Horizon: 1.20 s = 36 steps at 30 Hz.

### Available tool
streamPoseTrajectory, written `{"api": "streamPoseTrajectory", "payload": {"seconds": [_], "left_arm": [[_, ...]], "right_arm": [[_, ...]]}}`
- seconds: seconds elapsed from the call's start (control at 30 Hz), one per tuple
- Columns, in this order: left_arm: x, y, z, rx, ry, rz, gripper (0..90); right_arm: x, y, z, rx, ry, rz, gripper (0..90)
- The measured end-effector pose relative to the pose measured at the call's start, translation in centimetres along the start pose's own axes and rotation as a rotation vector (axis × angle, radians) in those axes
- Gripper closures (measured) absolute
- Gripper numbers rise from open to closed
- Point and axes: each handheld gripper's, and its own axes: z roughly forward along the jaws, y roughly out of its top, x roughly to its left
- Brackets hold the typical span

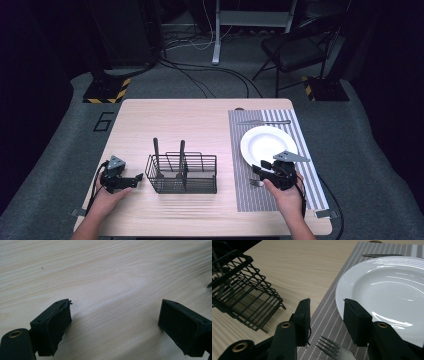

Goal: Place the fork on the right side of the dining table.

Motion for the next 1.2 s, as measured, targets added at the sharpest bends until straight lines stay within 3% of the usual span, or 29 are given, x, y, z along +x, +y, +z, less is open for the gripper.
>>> {"api": "streamPoseTrajectory", "payload": {"seconds": [0.33,0.9,1.2], "left_arm": [[0.0,0.0,0.0,0.000,0.000,0.000,10.8],[0.0,0.0,0.0,0.000,0.000,0.000,10.8],[0.0,0.0,0.0,0.000,-0.001,-0.001,10.8]], "right_arm": [[2.2,-0.9,1.8,0.028,0.033,-0.118,55.0],[4.3,-3.2,4.5,0.094,0.100,-0.229,51.5],[5.2,-4.1,5.0,0.102,0.114,-0.280,48.2]]}}
